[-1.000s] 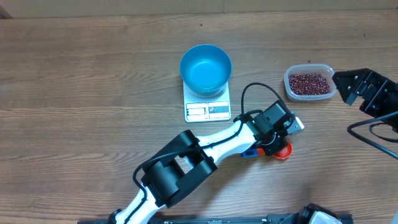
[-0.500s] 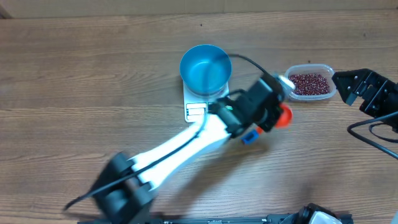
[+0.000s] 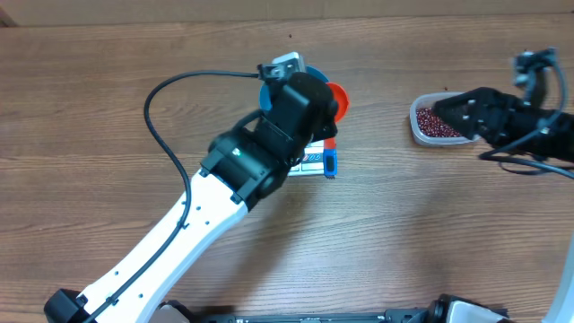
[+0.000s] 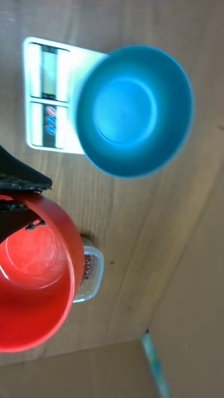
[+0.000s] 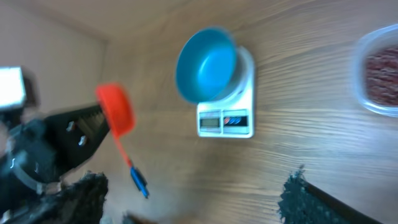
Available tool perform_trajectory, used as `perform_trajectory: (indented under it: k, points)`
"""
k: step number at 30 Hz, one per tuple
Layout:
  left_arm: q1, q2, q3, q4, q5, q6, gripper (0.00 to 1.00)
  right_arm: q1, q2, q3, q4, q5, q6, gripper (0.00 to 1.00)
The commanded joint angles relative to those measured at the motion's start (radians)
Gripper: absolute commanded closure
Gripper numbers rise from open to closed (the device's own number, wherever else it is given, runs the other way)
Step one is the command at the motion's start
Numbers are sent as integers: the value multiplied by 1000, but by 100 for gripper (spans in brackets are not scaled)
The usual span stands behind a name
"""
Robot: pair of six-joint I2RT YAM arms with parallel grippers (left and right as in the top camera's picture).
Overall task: Scoop item into bowl and weigh 150g on scale
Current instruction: 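Bring the right gripper to the scoop handle held by the left gripper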
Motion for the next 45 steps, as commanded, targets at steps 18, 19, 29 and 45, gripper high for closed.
perform_trajectory:
  k: [18, 19, 29, 45]
  points:
    - [384, -8, 10, -127, 500, -660, 96, 441, 175, 19, 348, 81, 356, 40]
    - [384, -8, 11, -127, 513, -700, 95, 441, 167, 19, 361, 91, 388, 41]
    - [384, -8, 10, -128, 530, -803, 96, 444, 80, 14, 411, 161, 495, 39]
    - [384, -7, 10, -123, 602, -1057, 96, 644, 127, 5, 556, 280, 542, 43]
